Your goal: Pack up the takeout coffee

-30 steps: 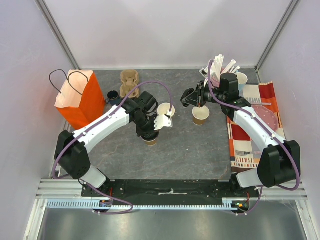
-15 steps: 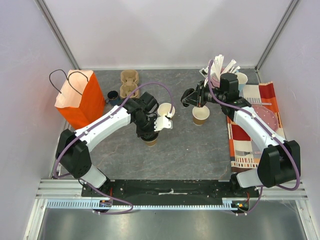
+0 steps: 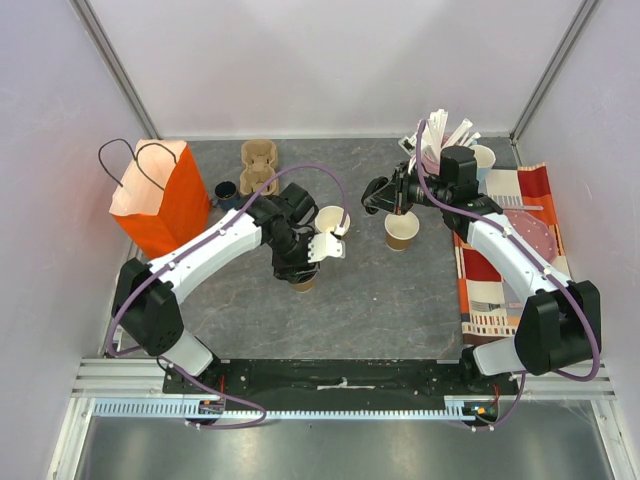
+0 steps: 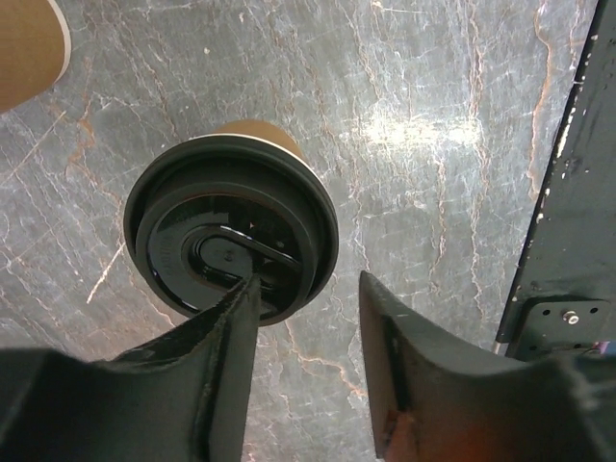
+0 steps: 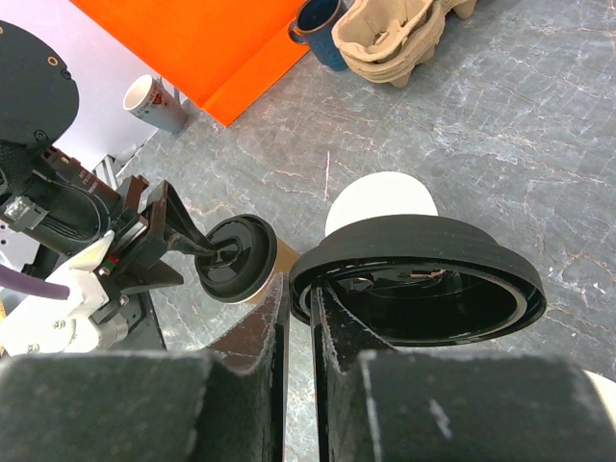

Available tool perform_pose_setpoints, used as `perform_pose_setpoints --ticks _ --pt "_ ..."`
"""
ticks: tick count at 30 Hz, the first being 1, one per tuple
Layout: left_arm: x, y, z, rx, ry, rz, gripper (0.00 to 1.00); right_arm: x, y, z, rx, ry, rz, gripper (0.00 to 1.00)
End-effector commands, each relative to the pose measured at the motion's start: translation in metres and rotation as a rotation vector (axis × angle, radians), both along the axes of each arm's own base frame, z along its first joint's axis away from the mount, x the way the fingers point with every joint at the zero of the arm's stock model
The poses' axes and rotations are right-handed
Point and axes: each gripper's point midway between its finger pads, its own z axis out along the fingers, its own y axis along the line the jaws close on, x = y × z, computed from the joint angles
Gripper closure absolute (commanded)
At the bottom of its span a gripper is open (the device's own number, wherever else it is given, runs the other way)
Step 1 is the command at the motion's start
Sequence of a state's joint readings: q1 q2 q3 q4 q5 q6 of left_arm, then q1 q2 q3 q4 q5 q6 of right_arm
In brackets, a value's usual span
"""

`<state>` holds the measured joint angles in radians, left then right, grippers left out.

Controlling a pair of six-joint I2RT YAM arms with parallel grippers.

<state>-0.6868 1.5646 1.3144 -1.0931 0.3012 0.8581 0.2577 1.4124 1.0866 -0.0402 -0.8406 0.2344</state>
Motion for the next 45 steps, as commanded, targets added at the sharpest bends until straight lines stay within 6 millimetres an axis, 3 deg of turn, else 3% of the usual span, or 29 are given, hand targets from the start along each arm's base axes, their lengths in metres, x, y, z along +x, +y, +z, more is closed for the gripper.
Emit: perform_pose_setpoints --ticks 1,6,10,11,12,13,16,21,25,30,32,33,37,45 --pt "0.007 -0.006 0.023 -0.029 -0.048 -0.025 0.46 -0.006 0.001 0.014 0.014 -0.065 0.050 1.00" --pt "0.013 -0.018 0.053 -0.117 -0.092 -0.010 0.41 -0.026 0.005 0.043 0.060 -0.159 0.193 1.00" --pt "0.031 -0.038 0.098 -0.363 -0.181 0.002 0.41 -0.054 0.008 0.068 0.109 -0.230 0.348 1.00" --pt "0.033 -0.039 0.118 -0.467 -0.187 0.007 0.41 -0.059 0.008 0.074 0.117 -0.250 0.376 1.00" --pt "0.036 -0.042 0.129 -0.529 -0.203 0.000 0.41 -0.073 0.008 0.081 0.139 -0.263 0.443 1.00" --pt "0.036 -0.052 0.148 -0.631 -0.213 -0.039 0.41 -0.080 0.008 0.086 0.149 -0.272 0.475 1.00" --pt "0.040 -0.061 0.179 -0.770 -0.260 -0.105 0.44 -0.108 0.005 0.102 0.193 -0.292 0.616 1.00" --pt "0.033 -0.073 0.209 -0.900 -0.438 -0.312 0.46 -0.127 0.001 0.123 0.209 -0.298 0.659 1.00" --pt "0.016 -0.081 0.219 -0.992 -0.560 -0.539 0.48 -0.136 -0.001 0.143 0.210 -0.328 0.661 1.00" --pt "0.013 -0.096 0.252 -1.153 -0.449 -0.476 0.48 -0.143 -0.003 0.159 0.209 -0.350 0.661 1.00" --pt "0.001 -0.102 0.255 -1.202 -0.337 -0.430 0.48 -0.141 -0.002 0.162 0.210 -0.345 0.651 1.00" --pt "0.000 -0.106 0.262 -1.240 -0.376 -0.459 0.48 -0.140 -0.002 0.161 0.210 -0.339 0.649 1.00" --pt "-0.011 -0.115 0.270 -1.289 -0.346 -0.475 0.48 -0.138 -0.001 0.164 0.209 -0.353 0.632 1.00" --pt "-0.012 -0.127 0.279 -1.336 -0.125 -0.250 0.53 -0.120 0.003 0.161 0.204 -0.364 0.549 1.00"
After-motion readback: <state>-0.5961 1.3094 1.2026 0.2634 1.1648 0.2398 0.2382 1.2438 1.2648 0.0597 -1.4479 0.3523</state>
